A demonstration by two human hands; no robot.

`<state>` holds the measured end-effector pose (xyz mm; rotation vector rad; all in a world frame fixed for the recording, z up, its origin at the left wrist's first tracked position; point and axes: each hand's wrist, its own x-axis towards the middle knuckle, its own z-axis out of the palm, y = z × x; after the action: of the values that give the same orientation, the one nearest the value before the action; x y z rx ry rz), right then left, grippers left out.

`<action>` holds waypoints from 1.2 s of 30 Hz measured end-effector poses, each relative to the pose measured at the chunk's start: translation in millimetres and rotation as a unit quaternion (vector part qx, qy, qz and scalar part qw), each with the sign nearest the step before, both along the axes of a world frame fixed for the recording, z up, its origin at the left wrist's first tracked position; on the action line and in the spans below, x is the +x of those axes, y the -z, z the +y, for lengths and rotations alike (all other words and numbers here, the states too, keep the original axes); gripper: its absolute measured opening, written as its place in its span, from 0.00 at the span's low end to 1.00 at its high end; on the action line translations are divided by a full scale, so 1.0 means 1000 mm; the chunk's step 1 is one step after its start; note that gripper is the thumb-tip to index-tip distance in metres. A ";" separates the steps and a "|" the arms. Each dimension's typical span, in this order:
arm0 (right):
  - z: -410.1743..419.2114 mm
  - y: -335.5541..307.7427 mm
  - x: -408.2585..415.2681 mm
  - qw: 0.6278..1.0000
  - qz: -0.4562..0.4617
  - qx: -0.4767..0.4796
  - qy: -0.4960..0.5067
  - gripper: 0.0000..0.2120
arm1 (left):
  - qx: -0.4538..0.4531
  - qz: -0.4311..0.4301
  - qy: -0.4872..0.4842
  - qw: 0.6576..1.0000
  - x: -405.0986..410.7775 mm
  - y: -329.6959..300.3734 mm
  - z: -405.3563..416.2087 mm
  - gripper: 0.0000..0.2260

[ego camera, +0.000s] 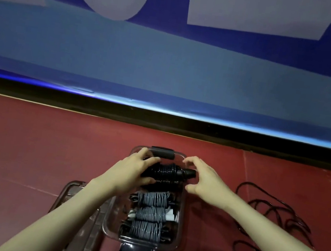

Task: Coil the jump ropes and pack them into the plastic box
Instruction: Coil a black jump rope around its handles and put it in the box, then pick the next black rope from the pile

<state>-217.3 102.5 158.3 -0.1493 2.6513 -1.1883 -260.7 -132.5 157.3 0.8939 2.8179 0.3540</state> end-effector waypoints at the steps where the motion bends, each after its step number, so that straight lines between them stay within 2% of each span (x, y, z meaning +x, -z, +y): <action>1: -0.002 0.009 0.001 1.000 0.001 -0.005 0.019 0.28 | -0.002 -0.009 -0.014 1.000 -0.002 0.009 -0.003 0.29; 5: -0.009 0.042 0.004 0.995 -0.020 -0.016 0.097 0.32 | -0.018 -0.045 -0.052 0.997 -0.007 0.042 -0.009 0.28; 10: -0.014 0.071 -0.003 0.989 -0.086 -0.024 0.115 0.35 | -0.020 -0.067 -0.062 0.996 -0.019 0.075 -0.001 0.28; 12: -0.015 0.076 -0.005 0.988 -0.095 -0.025 0.119 0.35 | -0.077 -0.059 -0.056 0.994 -0.027 0.082 0.003 0.27; 14: -0.013 0.079 -0.008 0.988 -0.097 -0.023 0.119 0.36 | -0.173 -0.044 -0.028 0.984 -0.033 0.091 0.011 0.26; 16: -0.013 0.078 -0.008 0.988 -0.096 -0.022 0.117 0.36 | -0.221 -0.043 -0.011 0.974 -0.036 0.102 0.015 0.25; 19: -0.013 0.080 -0.008 0.988 -0.097 -0.025 0.120 0.35 | -0.232 -0.045 -0.020 0.972 -0.035 0.118 0.014 0.25; 23: -0.015 0.082 -0.006 0.986 -0.094 -0.033 0.133 0.35 | -0.270 -0.020 -0.055 0.961 -0.006 0.131 0.019 0.33; 26: -0.012 0.079 -0.005 0.986 -0.095 -0.053 0.128 0.35 | -0.265 -0.022 -0.079 0.961 0.004 0.132 0.021 0.34; 29: 0.001 0.075 -0.001 0.986 -0.091 -0.066 0.122 0.33 | -0.206 -0.046 -0.101 0.972 0.008 0.118 0.025 0.35; 31: 0.016 0.068 0.002 0.988 -0.069 -0.056 0.126 0.29 | -0.060 -0.044 -0.142 0.987 0.013 0.104 0.033 0.30; 34: 0.047 0.047 0.009 0.989 -0.019 -0.040 0.139 0.18 | 0.181 -0.049 -0.169 0.968 0.028 0.076 0.053 0.17; 36: 0.075 0.028 0.020 0.988 0.018 -0.027 0.151 0.12 | 0.254 -0.052 -0.143 0.955 0.038 0.056 0.078 0.10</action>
<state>-197.6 177.0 130.1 0.2322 2.7436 -1.3571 -222.5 -54.9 101.3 0.5100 2.7960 1.1673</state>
